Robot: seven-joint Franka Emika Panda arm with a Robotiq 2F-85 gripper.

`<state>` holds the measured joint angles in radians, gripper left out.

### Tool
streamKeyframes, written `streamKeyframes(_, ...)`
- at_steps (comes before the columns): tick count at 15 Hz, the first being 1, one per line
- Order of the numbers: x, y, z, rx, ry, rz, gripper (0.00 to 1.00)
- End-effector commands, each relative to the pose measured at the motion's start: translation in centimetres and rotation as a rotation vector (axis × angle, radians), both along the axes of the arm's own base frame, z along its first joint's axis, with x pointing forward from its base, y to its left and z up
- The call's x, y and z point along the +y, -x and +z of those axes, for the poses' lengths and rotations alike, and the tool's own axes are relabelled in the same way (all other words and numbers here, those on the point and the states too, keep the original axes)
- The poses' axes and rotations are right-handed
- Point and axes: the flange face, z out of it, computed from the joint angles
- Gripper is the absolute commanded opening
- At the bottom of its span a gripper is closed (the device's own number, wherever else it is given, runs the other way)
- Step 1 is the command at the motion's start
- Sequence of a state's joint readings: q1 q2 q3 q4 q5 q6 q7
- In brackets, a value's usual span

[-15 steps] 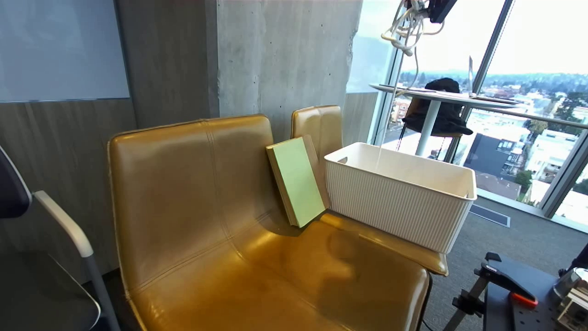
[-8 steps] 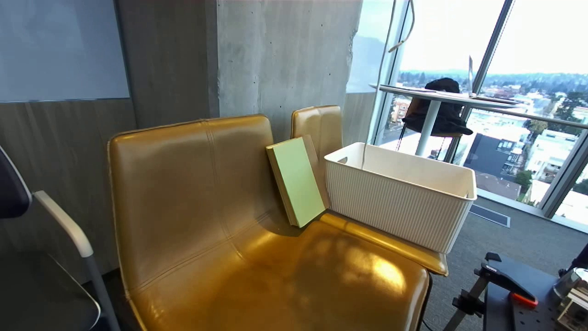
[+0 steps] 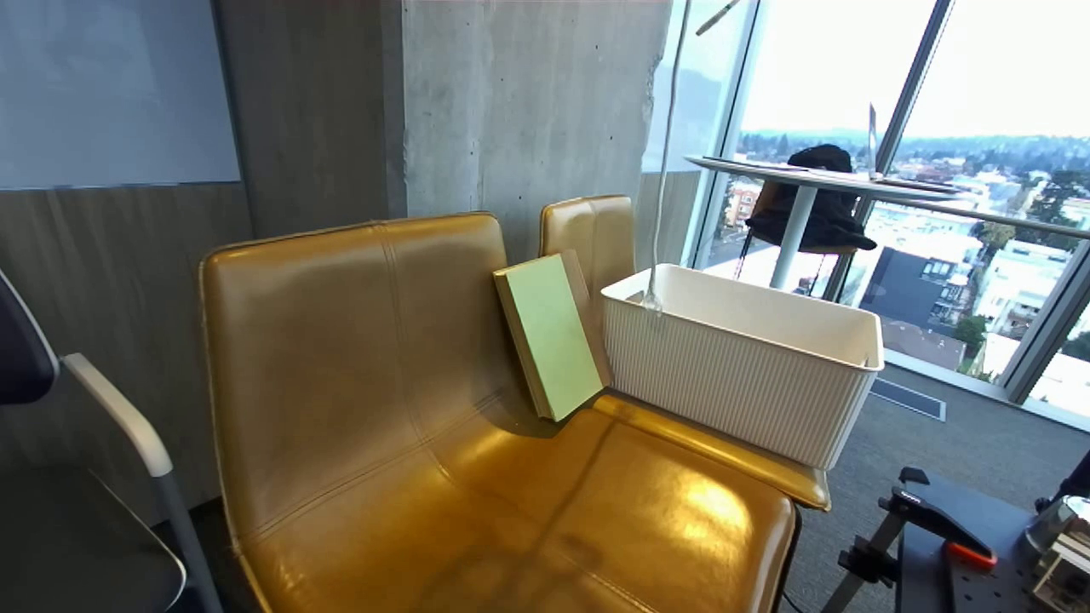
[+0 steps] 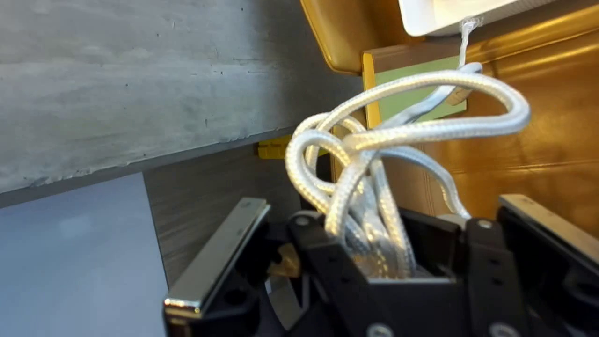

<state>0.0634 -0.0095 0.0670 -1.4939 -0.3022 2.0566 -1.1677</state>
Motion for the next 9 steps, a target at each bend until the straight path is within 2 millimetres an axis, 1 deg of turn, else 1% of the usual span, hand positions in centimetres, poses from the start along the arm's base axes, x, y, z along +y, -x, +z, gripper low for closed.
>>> streamKeyframes(1, 7.2, 1.6, 1.1, 0.004, -0.006, 0.006, 0.00)
streamKeyframes(2, 9.8, 2.1, 0.6, 0.008, -0.007, 0.013, 0.00)
streamKeyframes(3, 11.5, 2.6, 0.5, 0.017, -0.013, 0.020, 0.00)
streamKeyframes(4, 13.3, 3.2, -1.0, 0.032, -0.010, 0.020, 0.00)
streamKeyframes(5, 14.9, 3.7, -2.1, 0.050, -0.012, 0.020, 0.00)
streamKeyframes(6, 16.4, 4.5, -3.7, 0.072, -0.017, 0.020, 0.00)
streamKeyframes(8, 19.0, 5.6, -5.8, 0.111, -0.030, 0.020, 0.00)
streamKeyframes(9, 20.3, 6.3, -7.3, 0.128, -0.034, 0.020, 0.00)
